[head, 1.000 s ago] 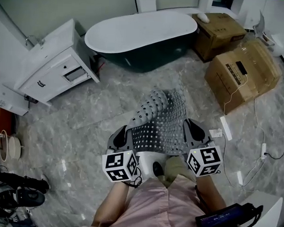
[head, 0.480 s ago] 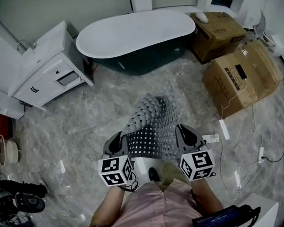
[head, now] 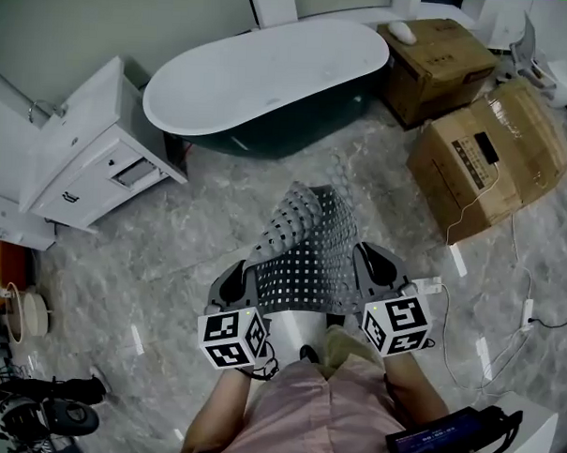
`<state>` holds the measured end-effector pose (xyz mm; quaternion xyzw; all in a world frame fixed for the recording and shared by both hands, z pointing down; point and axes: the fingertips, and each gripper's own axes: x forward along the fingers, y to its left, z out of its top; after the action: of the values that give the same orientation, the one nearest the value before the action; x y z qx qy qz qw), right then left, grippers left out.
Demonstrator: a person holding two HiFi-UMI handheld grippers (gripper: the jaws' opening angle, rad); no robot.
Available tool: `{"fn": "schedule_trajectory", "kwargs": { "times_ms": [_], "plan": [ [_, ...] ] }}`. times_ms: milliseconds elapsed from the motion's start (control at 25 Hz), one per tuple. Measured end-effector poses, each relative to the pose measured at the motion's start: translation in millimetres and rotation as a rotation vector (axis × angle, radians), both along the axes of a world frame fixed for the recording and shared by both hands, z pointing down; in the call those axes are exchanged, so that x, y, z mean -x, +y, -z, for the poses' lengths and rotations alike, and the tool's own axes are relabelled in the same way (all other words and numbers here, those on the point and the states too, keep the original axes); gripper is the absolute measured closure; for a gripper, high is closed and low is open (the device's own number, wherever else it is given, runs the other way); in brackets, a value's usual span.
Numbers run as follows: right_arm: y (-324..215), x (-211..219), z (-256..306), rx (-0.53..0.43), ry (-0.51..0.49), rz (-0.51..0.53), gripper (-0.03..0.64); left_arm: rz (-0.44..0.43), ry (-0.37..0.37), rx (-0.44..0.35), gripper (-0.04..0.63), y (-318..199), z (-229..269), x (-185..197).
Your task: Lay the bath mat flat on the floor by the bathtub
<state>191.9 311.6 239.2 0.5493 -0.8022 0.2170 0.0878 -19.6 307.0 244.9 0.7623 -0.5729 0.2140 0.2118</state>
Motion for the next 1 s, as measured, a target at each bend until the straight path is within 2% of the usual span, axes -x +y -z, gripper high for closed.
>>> {"fn": "schedule_trajectory", "kwargs": {
  "times_ms": [240, 600, 800, 1000],
  "plan": [
    [-34.5, -14.1, 9.6, -0.03, -0.015, 0.003, 0.584, -0.012, -0.006, -0.026, 0.557, -34.6, 9.3, -18.0],
    [-63.4, 0.4, 34.6, -0.073, 0.006, 0.036, 0.584, 0.027, 0.044, -0.073, 0.557, -56.2, 29.5, -3.7],
    [-103.8, -15.0, 21.7, -0.067, 0.013, 0.06, 0.584, 0.08, 0.05, -0.07, 0.557, -88.5, 15.1, -9.0],
    [-132.7, -2.1, 4.3, -0.04, 0.024, 0.079, 0.584, 0.119, 0.05, -0.045, 0.557, -111.1, -4.6, 12.5]
  ]
}}
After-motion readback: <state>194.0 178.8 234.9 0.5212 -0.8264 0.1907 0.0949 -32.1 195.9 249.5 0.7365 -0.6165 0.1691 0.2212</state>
